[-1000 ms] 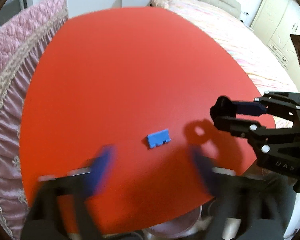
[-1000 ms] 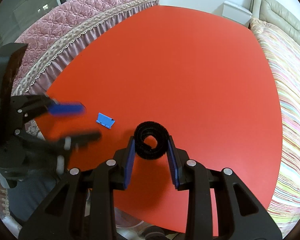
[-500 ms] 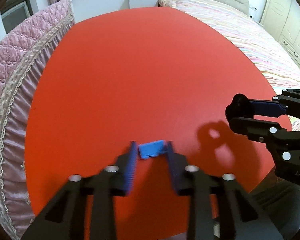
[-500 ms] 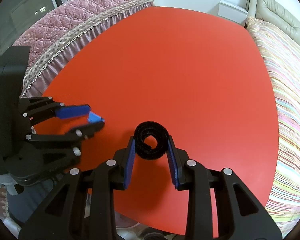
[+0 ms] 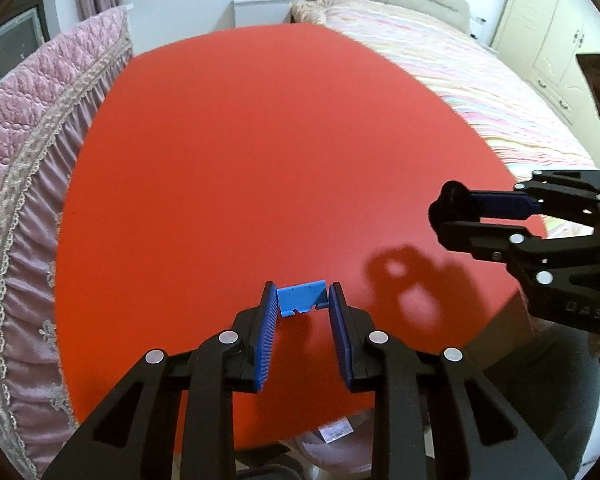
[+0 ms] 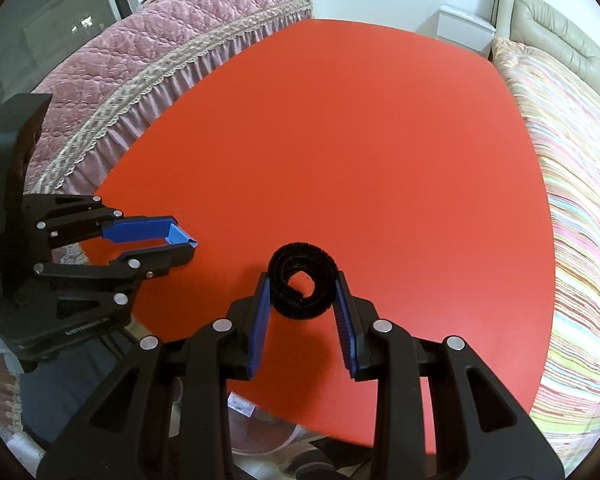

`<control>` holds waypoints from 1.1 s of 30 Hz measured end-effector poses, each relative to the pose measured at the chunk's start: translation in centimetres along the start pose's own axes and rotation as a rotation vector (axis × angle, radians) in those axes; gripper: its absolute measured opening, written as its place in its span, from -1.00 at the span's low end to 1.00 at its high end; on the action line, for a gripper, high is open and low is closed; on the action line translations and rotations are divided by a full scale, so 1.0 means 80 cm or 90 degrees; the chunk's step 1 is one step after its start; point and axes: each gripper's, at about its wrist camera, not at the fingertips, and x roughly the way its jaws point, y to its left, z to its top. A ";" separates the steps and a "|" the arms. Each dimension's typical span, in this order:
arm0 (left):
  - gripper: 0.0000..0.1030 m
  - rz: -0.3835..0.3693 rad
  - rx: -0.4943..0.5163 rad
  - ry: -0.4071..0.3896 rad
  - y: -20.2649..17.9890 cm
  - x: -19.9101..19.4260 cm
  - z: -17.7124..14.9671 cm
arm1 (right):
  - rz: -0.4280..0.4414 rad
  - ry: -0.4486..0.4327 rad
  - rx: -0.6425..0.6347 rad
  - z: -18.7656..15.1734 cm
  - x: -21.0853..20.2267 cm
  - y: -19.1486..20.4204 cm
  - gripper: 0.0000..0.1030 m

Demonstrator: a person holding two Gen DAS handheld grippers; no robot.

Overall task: Collect trash
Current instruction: 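Carry blue piece and black sock to the pink bin and open both tools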

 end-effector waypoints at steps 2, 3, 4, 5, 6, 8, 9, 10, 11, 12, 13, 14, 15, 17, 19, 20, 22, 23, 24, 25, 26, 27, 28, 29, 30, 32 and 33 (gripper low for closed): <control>-0.49 -0.003 0.013 -0.011 -0.005 -0.018 -0.008 | 0.001 -0.005 0.001 -0.005 -0.009 0.005 -0.41; -0.49 -0.006 0.016 -0.013 -0.006 -0.023 -0.011 | 0.000 -0.008 0.001 -0.009 -0.015 0.009 -0.41; -0.49 -0.009 0.020 -0.017 -0.008 -0.033 -0.015 | -0.002 -0.013 -0.001 -0.014 -0.022 0.014 -0.41; -0.49 -0.009 0.024 -0.021 -0.011 -0.040 -0.019 | 0.000 -0.018 -0.005 -0.020 -0.031 0.020 -0.41; -0.49 -0.011 0.028 -0.025 -0.012 -0.049 -0.023 | 0.001 -0.020 -0.007 -0.024 -0.036 0.024 -0.41; -0.49 -0.021 0.030 -0.030 -0.016 -0.064 -0.034 | 0.005 -0.030 -0.009 -0.034 -0.052 0.034 -0.41; -0.49 -0.022 0.033 -0.034 -0.017 -0.071 -0.039 | 0.011 -0.035 -0.008 -0.040 -0.059 0.038 -0.41; -0.49 -0.025 0.034 -0.036 -0.018 -0.077 -0.043 | 0.013 -0.039 -0.007 -0.046 -0.067 0.042 -0.41; -0.49 -0.029 0.034 -0.037 -0.020 -0.082 -0.048 | 0.015 -0.043 -0.006 -0.051 -0.074 0.045 -0.41; -0.49 -0.032 0.038 -0.038 -0.023 -0.087 -0.053 | 0.019 -0.048 -0.007 -0.056 -0.081 0.049 -0.41; -0.49 -0.032 0.043 -0.040 -0.025 -0.092 -0.057 | 0.021 -0.052 -0.008 -0.063 -0.089 0.053 -0.41; -0.49 -0.033 0.046 -0.041 -0.027 -0.097 -0.061 | 0.024 -0.055 -0.009 -0.067 -0.095 0.056 -0.41; -0.49 -0.038 0.048 -0.042 -0.030 -0.103 -0.066 | 0.027 -0.059 -0.009 -0.074 -0.103 0.059 -0.41; -0.49 -0.038 0.055 -0.044 -0.035 -0.111 -0.078 | 0.032 -0.060 -0.011 -0.089 -0.113 0.066 -0.41; -0.49 -0.047 0.056 -0.038 -0.035 -0.114 -0.089 | 0.037 -0.054 -0.011 -0.104 -0.119 0.072 -0.41; -0.49 -0.049 0.056 -0.036 -0.036 -0.115 -0.094 | 0.038 -0.052 -0.011 -0.110 -0.120 0.074 -0.41; -0.49 -0.052 0.061 -0.034 -0.040 -0.119 -0.103 | 0.047 -0.048 -0.006 -0.122 -0.124 0.078 -0.41; -0.49 -0.059 0.061 -0.032 -0.041 -0.119 -0.108 | 0.050 -0.046 -0.004 -0.127 -0.124 0.080 -0.41; -0.49 -0.063 0.062 -0.029 -0.043 -0.119 -0.112 | 0.054 -0.044 -0.001 -0.132 -0.125 0.080 -0.41; -0.49 -0.064 0.063 -0.027 -0.044 -0.119 -0.115 | 0.057 -0.041 0.002 -0.136 -0.125 0.081 -0.41; -0.49 -0.066 0.065 -0.024 -0.045 -0.119 -0.117 | 0.058 -0.039 0.003 -0.139 -0.125 0.082 -0.41; -0.49 -0.069 0.065 -0.024 -0.046 -0.120 -0.119 | 0.059 -0.038 0.002 -0.142 -0.126 0.084 -0.41; -0.49 -0.069 0.065 -0.024 -0.048 -0.121 -0.122 | 0.061 -0.037 0.002 -0.144 -0.127 0.085 -0.41; -0.49 -0.072 0.065 -0.024 -0.048 -0.122 -0.123 | 0.063 -0.037 0.002 -0.144 -0.127 0.087 -0.41; -0.49 -0.073 0.065 -0.024 -0.049 -0.123 -0.123 | 0.064 -0.035 -0.001 -0.145 -0.127 0.089 -0.41; -0.49 -0.076 0.065 -0.023 -0.051 -0.124 -0.126 | 0.067 -0.034 -0.003 -0.145 -0.127 0.091 -0.41; -0.49 -0.078 0.065 -0.022 -0.051 -0.124 -0.126 | 0.068 -0.033 -0.005 -0.144 -0.126 0.092 -0.41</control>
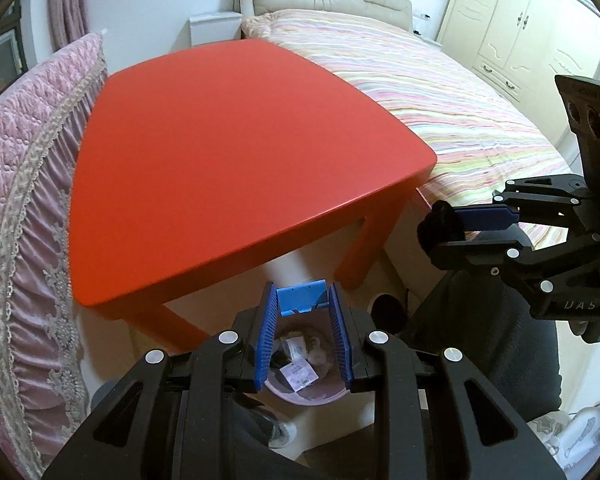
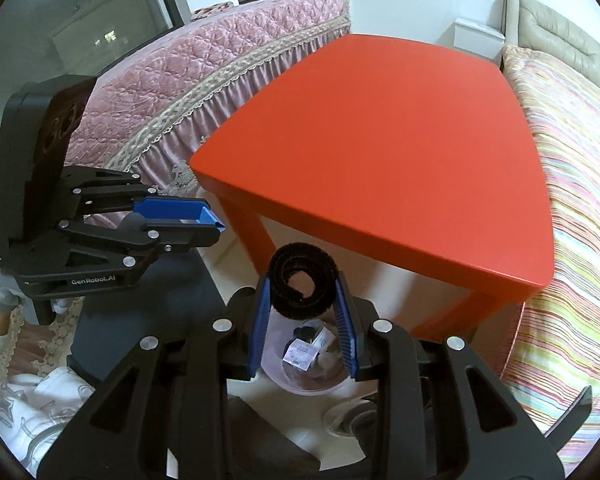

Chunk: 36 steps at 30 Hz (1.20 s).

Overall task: Collect trash
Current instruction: 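Carry blue piece and black sock to the pink bin and open both tools, then move both open tools back over the empty red table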

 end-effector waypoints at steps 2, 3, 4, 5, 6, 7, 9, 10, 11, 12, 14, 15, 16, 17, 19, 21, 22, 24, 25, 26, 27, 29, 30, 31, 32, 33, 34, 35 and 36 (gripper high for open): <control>-0.49 0.000 0.000 0.002 -0.001 0.000 -0.002 | 0.001 0.002 -0.002 0.000 0.001 0.001 -0.41; -0.49 -0.001 -0.001 0.003 -0.001 -0.001 -0.002 | 0.003 0.005 -0.003 0.000 0.002 0.002 -0.41; -0.49 0.000 -0.002 0.003 -0.001 -0.001 -0.002 | 0.004 0.005 -0.003 -0.001 0.002 0.002 -0.40; -0.49 0.001 -0.003 0.003 -0.001 -0.002 -0.002 | 0.004 0.005 -0.004 0.000 0.002 0.002 -0.39; -0.48 -0.002 -0.004 0.005 -0.001 -0.002 -0.002 | 0.007 0.006 -0.004 0.000 0.003 0.002 -0.36; -0.46 -0.007 -0.005 0.007 -0.001 -0.001 -0.002 | 0.008 0.008 -0.003 -0.001 0.003 0.001 -0.36; -0.34 -0.009 -0.008 0.009 0.000 0.000 -0.003 | 0.009 0.011 0.004 -0.001 0.005 -0.002 0.02; 0.07 -0.008 -0.013 0.007 0.002 0.000 -0.003 | 0.004 0.011 0.006 -0.001 0.006 -0.004 0.20; 0.53 0.000 -0.020 0.001 0.005 0.000 -0.003 | -0.001 0.011 0.009 -0.001 0.007 -0.005 0.41; 0.67 0.006 -0.024 -0.006 0.007 -0.001 -0.003 | -0.003 0.012 0.012 -0.002 0.007 -0.007 0.54; 0.80 0.008 -0.032 -0.011 0.011 -0.002 -0.003 | -0.010 0.008 0.020 -0.004 0.006 -0.011 0.78; 0.82 0.016 -0.037 -0.006 0.013 -0.001 -0.003 | -0.014 0.008 0.025 -0.004 0.007 -0.013 0.81; 0.83 0.020 -0.041 -0.003 0.016 0.000 -0.003 | -0.014 0.009 0.030 -0.004 0.008 -0.015 0.82; 0.84 0.017 -0.047 0.000 0.018 0.000 -0.004 | -0.015 0.009 0.034 -0.004 0.008 -0.016 0.89; 0.85 0.017 -0.053 -0.002 0.021 -0.001 -0.004 | -0.019 0.006 0.037 -0.006 0.008 -0.017 0.93; 0.85 0.015 -0.060 0.001 0.023 0.000 -0.003 | -0.019 0.007 0.043 -0.004 0.009 -0.017 0.94; 0.85 0.014 -0.062 0.001 0.024 0.000 -0.003 | -0.024 0.005 0.043 -0.004 0.009 -0.018 0.94; 0.85 0.014 -0.066 -0.001 0.025 0.000 -0.002 | -0.029 -0.002 0.047 -0.001 0.006 -0.019 0.94; 0.85 0.013 -0.067 -0.002 0.026 0.000 -0.001 | -0.034 -0.008 0.053 0.001 0.003 -0.021 0.94; 0.85 0.012 -0.068 -0.003 0.027 -0.001 0.000 | -0.044 -0.013 0.055 0.003 0.002 -0.022 0.94; 0.85 0.013 -0.069 -0.004 0.028 -0.001 0.002 | -0.055 -0.020 0.054 0.008 -0.001 -0.023 0.94; 0.85 0.013 -0.071 -0.012 0.031 -0.005 0.007 | -0.058 -0.028 0.058 0.014 -0.004 -0.025 0.94; 0.85 0.015 -0.072 -0.016 0.032 -0.006 0.009 | -0.062 -0.035 0.057 0.019 -0.007 -0.025 0.94; 0.85 0.021 -0.071 -0.018 0.034 -0.008 0.013 | -0.066 -0.043 0.056 0.025 -0.010 -0.026 0.94; 0.85 0.026 -0.070 -0.020 0.035 -0.009 0.017 | -0.069 -0.048 0.058 0.031 -0.011 -0.027 0.94; 0.85 0.030 -0.070 -0.026 0.037 -0.012 0.021 | -0.073 -0.055 0.062 0.038 -0.013 -0.028 0.94; 0.85 0.030 -0.072 -0.030 0.040 -0.014 0.026 | -0.076 -0.061 0.065 0.044 -0.015 -0.030 0.94; 0.85 0.030 -0.074 -0.033 0.043 -0.015 0.031 | -0.077 -0.068 0.068 0.049 -0.017 -0.032 0.94; 0.85 0.033 -0.074 -0.039 0.046 -0.018 0.037 | -0.081 -0.077 0.074 0.058 -0.020 -0.035 0.94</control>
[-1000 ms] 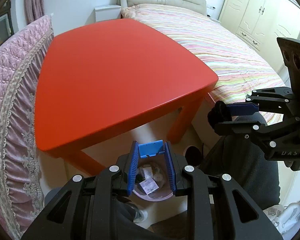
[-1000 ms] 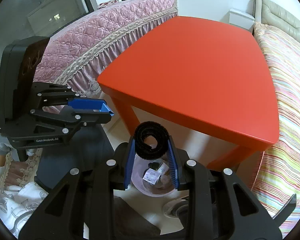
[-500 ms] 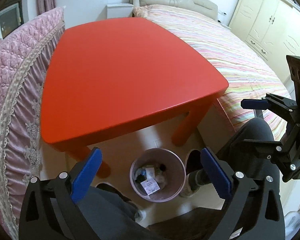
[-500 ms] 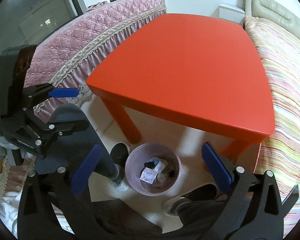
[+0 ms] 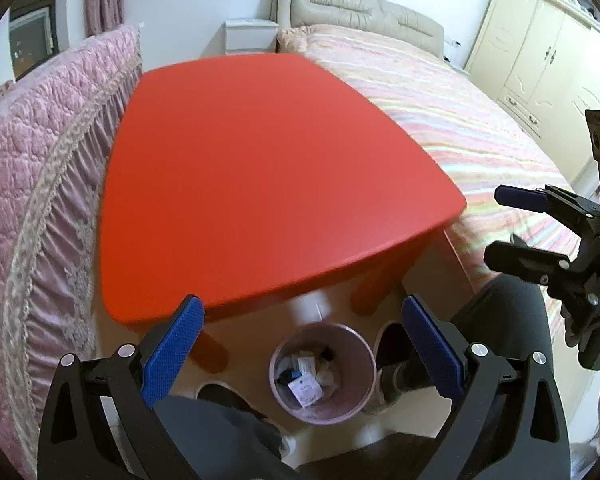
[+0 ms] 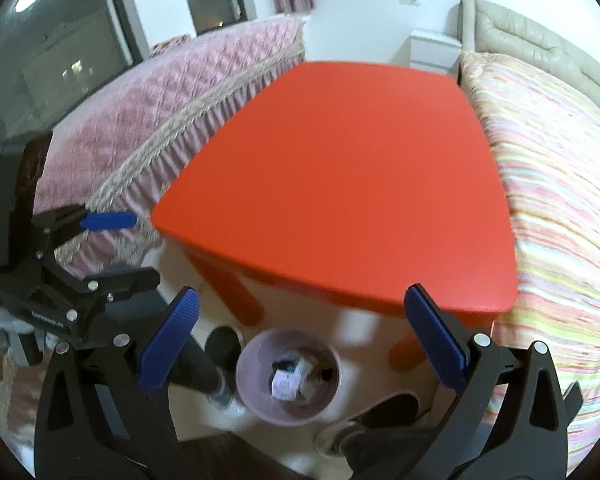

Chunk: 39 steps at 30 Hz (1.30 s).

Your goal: Collect trash

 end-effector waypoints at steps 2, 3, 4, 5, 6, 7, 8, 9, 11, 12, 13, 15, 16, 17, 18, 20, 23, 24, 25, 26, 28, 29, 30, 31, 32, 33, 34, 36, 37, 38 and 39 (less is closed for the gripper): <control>0.85 0.004 -0.002 -0.019 0.004 -0.005 0.014 | -0.007 -0.010 0.004 0.012 -0.001 -0.003 0.94; 0.85 0.006 -0.004 -0.024 0.005 -0.006 0.019 | -0.014 -0.017 0.006 0.019 -0.002 -0.005 0.94; 0.85 0.009 -0.005 -0.031 0.006 -0.008 0.026 | -0.020 -0.025 0.006 0.028 -0.004 -0.007 0.94; 0.85 0.011 -0.003 -0.036 0.007 -0.009 0.032 | -0.025 -0.030 0.006 0.034 -0.004 -0.007 0.94; 0.85 0.011 -0.001 -0.043 0.007 -0.010 0.038 | -0.030 -0.036 0.006 0.041 -0.005 -0.008 0.94; 0.87 0.011 0.002 -0.046 0.007 -0.010 0.044 | -0.032 -0.041 0.004 0.048 -0.006 -0.009 0.94; 0.87 0.011 0.004 -0.048 0.007 -0.010 0.049 | -0.035 -0.046 0.004 0.053 -0.007 -0.009 0.94; 0.87 0.022 0.007 -0.052 0.007 -0.010 0.054 | -0.038 -0.049 0.005 0.058 -0.006 -0.010 0.94; 0.88 0.050 0.013 -0.057 0.006 -0.010 0.064 | -0.038 -0.052 0.004 0.065 -0.006 -0.011 0.94; 0.88 0.059 0.011 -0.058 0.006 -0.010 0.068 | -0.039 -0.053 0.002 0.068 -0.006 -0.011 0.95; 0.88 0.060 0.011 -0.059 0.007 -0.010 0.071 | -0.039 -0.053 0.000 0.071 -0.005 -0.011 0.95; 0.88 0.046 0.009 -0.063 0.008 -0.011 0.074 | -0.039 -0.053 -0.002 0.075 -0.003 -0.010 0.94; 0.88 0.039 0.005 -0.063 0.009 -0.011 0.076 | -0.039 -0.053 -0.004 0.077 -0.003 -0.010 0.94; 0.88 0.032 0.003 -0.063 0.009 -0.011 0.078 | -0.040 -0.053 -0.004 0.078 -0.003 -0.010 0.94; 0.88 0.033 0.001 -0.063 0.010 -0.011 0.079 | -0.039 -0.055 -0.004 0.080 -0.002 -0.011 0.94; 0.88 0.049 -0.004 -0.061 0.012 -0.010 0.082 | -0.037 -0.055 -0.005 0.082 -0.004 -0.011 0.94; 0.88 0.041 -0.016 -0.061 0.018 -0.007 0.086 | -0.037 -0.059 -0.007 0.085 -0.004 -0.011 0.94; 0.88 0.038 -0.023 -0.061 0.020 -0.006 0.086 | -0.034 -0.058 -0.006 0.086 -0.003 -0.012 0.95; 0.88 0.040 -0.025 -0.060 0.022 -0.006 0.086 | -0.033 -0.058 -0.006 0.087 -0.002 -0.012 0.95; 0.88 0.040 -0.028 -0.059 0.024 -0.005 0.086 | -0.033 -0.057 -0.007 0.087 -0.001 -0.013 0.95; 0.88 0.046 -0.029 -0.058 0.025 -0.006 0.086 | -0.031 -0.057 -0.007 0.089 0.000 -0.013 0.95; 0.88 0.049 -0.030 -0.059 0.025 -0.006 0.087 | -0.030 -0.058 -0.007 0.090 0.001 -0.012 0.95; 0.88 0.054 -0.030 -0.061 0.026 -0.007 0.087 | -0.030 -0.058 -0.008 0.091 0.002 -0.012 0.95; 0.88 0.060 -0.029 -0.061 0.026 -0.007 0.088 | -0.030 -0.057 -0.008 0.091 0.002 -0.012 0.95; 0.88 0.063 -0.028 -0.062 0.026 -0.006 0.089 | -0.029 -0.056 -0.009 0.092 0.003 -0.012 0.95; 0.88 0.070 -0.026 -0.062 0.025 -0.006 0.089 | -0.029 -0.056 -0.009 0.092 0.004 -0.012 0.94; 0.88 0.076 -0.024 -0.062 0.024 -0.006 0.089 | -0.029 -0.056 -0.009 0.093 0.004 -0.012 0.94; 0.88 0.070 -0.025 -0.063 0.024 -0.006 0.090 | -0.033 -0.057 -0.010 0.094 0.004 -0.012 0.94; 0.88 0.068 -0.027 -0.065 0.024 -0.007 0.090 | -0.034 -0.057 -0.011 0.095 0.005 -0.011 0.94; 0.88 0.068 -0.029 -0.067 0.025 -0.007 0.090 | -0.035 -0.057 -0.012 0.095 0.004 -0.012 0.94; 0.88 0.069 -0.029 -0.070 0.024 -0.008 0.090 | -0.037 -0.058 -0.012 0.096 0.004 -0.012 0.94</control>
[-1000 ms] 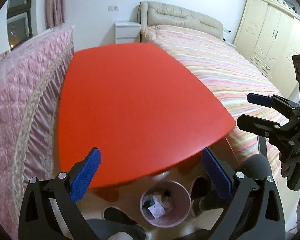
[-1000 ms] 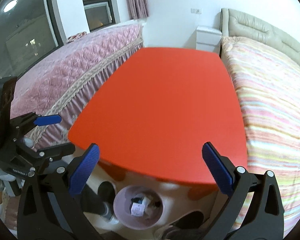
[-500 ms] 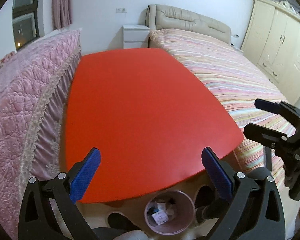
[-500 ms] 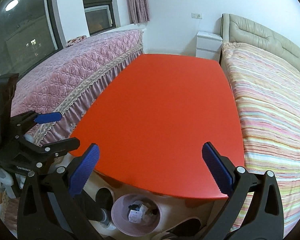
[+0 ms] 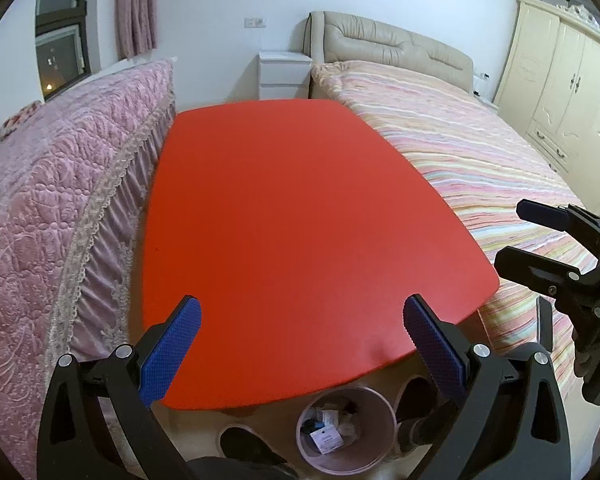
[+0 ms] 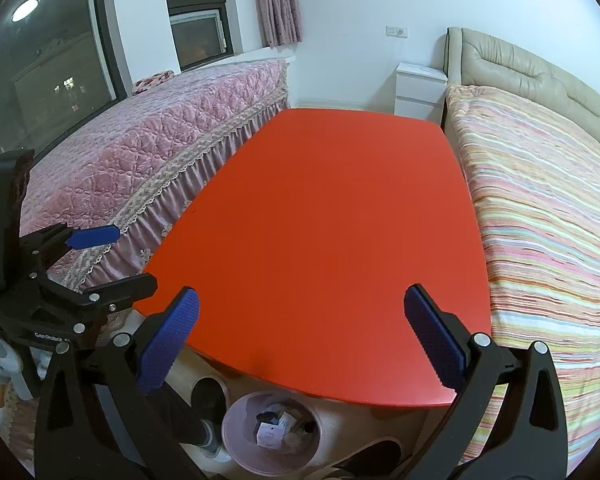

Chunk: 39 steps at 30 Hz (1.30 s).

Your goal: Collect trash

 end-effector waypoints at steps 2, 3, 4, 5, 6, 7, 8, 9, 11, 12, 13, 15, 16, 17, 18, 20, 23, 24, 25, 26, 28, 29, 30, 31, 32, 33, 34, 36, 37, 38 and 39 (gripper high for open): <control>0.88 -0.005 -0.003 -0.004 0.000 -0.001 0.001 | 0.000 -0.001 0.000 0.000 -0.001 -0.002 0.95; 0.88 -0.008 -0.006 -0.006 0.000 -0.002 0.002 | 0.000 -0.001 0.001 0.000 -0.001 -0.002 0.94; 0.88 -0.008 -0.007 -0.007 0.000 -0.002 0.002 | -0.001 -0.001 0.000 0.000 -0.001 -0.002 0.94; 0.88 -0.006 -0.008 -0.008 0.001 -0.001 0.003 | -0.002 -0.001 -0.001 0.000 -0.001 -0.002 0.94; 0.88 -0.003 -0.010 -0.007 0.001 -0.001 0.003 | -0.001 -0.001 0.000 0.000 -0.001 -0.003 0.94; 0.88 -0.004 -0.010 -0.007 0.002 -0.001 0.003 | -0.001 -0.001 0.000 0.000 -0.001 -0.003 0.94; 0.88 -0.002 -0.012 -0.008 0.002 -0.001 0.003 | -0.002 -0.001 -0.001 0.000 -0.001 -0.002 0.94; 0.88 -0.001 -0.013 -0.008 0.002 -0.001 0.004 | -0.003 -0.001 -0.001 0.000 0.000 -0.003 0.94; 0.88 -0.001 -0.014 -0.008 0.003 -0.001 0.004 | -0.004 0.001 0.000 0.001 0.000 -0.004 0.94; 0.88 0.000 -0.013 -0.009 0.003 -0.002 0.004 | -0.003 0.001 0.000 0.000 0.000 -0.004 0.94; 0.88 0.001 -0.012 -0.010 0.002 -0.002 0.004 | -0.004 0.000 0.000 0.000 0.000 -0.004 0.94; 0.88 0.001 -0.011 -0.010 0.001 -0.003 0.003 | -0.003 0.000 0.000 0.000 0.001 -0.005 0.94; 0.88 0.002 -0.011 -0.011 0.001 -0.003 0.003 | -0.003 0.000 0.000 0.000 0.000 -0.005 0.94; 0.88 0.002 -0.011 -0.010 0.001 -0.003 0.003 | -0.004 -0.001 -0.001 0.000 0.000 -0.005 0.94; 0.88 0.002 -0.011 -0.010 0.001 -0.003 0.003 | -0.004 0.000 -0.001 0.000 0.000 -0.005 0.94; 0.88 0.001 -0.011 -0.010 0.001 -0.003 0.004 | -0.004 -0.001 0.000 -0.001 0.000 -0.005 0.94; 0.88 0.002 -0.010 -0.010 0.000 -0.003 0.004 | -0.004 0.000 0.000 -0.001 0.000 -0.006 0.94; 0.88 0.003 -0.010 -0.010 0.000 -0.003 0.004 | -0.004 0.000 0.000 -0.001 -0.001 -0.007 0.94; 0.88 0.004 -0.010 -0.009 0.000 -0.003 0.004 | -0.003 0.000 0.000 -0.001 -0.001 -0.007 0.94; 0.88 0.004 -0.010 -0.009 0.000 -0.003 0.004 | -0.003 0.000 0.000 -0.002 -0.001 -0.007 0.94; 0.88 0.005 -0.009 -0.009 0.000 -0.003 0.004 | -0.004 0.001 0.000 -0.002 0.000 -0.008 0.94; 0.88 0.004 -0.009 -0.010 0.000 -0.003 0.004 | -0.004 0.002 0.001 -0.003 0.000 -0.008 0.94; 0.88 0.003 -0.009 -0.010 0.001 -0.003 0.004 | -0.005 0.001 0.001 -0.003 0.000 -0.009 0.94; 0.88 0.003 -0.010 -0.010 0.001 -0.003 0.004 | -0.005 0.002 0.002 -0.003 0.000 -0.009 0.94; 0.88 0.003 -0.011 -0.010 0.002 -0.003 0.004 | -0.005 0.002 0.002 -0.004 0.000 -0.009 0.94; 0.88 0.003 -0.010 -0.010 0.002 -0.003 0.004 | -0.005 0.002 0.001 -0.004 0.000 -0.009 0.94; 0.88 0.003 -0.010 -0.010 0.003 -0.002 0.004 | -0.005 0.002 0.001 -0.004 0.000 -0.009 0.94; 0.88 0.003 -0.009 -0.010 0.003 -0.002 0.004 | -0.005 0.000 0.003 -0.004 -0.001 -0.010 0.94; 0.88 0.003 -0.008 -0.009 0.003 -0.001 0.004 | -0.005 0.000 0.003 -0.005 0.000 -0.010 0.94; 0.88 0.003 -0.008 -0.009 0.003 -0.001 0.004 | -0.005 0.000 0.002 -0.005 0.001 -0.010 0.94; 0.88 0.003 -0.007 -0.008 0.003 0.000 0.004 | -0.005 0.000 0.002 -0.005 0.000 -0.010 0.94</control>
